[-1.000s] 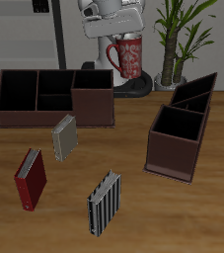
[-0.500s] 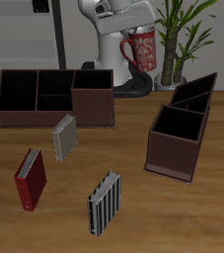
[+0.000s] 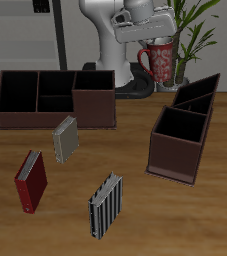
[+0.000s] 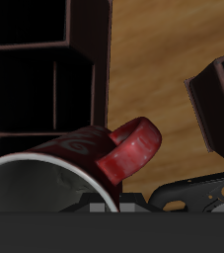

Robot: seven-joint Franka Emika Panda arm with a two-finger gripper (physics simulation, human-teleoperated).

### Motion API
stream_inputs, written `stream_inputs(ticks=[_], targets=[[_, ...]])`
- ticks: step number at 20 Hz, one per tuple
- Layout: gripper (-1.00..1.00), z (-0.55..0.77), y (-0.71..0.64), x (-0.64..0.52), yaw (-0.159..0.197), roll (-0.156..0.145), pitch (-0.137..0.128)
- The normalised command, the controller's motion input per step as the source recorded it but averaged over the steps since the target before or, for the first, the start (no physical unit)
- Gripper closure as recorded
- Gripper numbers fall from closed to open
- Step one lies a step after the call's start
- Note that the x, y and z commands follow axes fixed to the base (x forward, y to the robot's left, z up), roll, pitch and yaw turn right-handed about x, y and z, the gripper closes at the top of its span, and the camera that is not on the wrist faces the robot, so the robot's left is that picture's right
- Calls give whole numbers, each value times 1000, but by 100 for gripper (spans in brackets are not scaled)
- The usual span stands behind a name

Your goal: Place the red mug into the left desk caddy's left compartment and place the striped book into the left desk caddy's back compartment and place the red book into the back desk caddy's front compartment

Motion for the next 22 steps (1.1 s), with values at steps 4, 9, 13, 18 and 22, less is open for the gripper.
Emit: stream_inputs(ticks=[4,9,13,18,22], targets=[[100,13,283,-72,-25,24,1],[100,48,188,-53,-31,6,-12],[100,-22,226,-7,-8,17,-2],[100,-66,229,28,-8,-9,7],[100,-63,61,23,-28,1,28]])
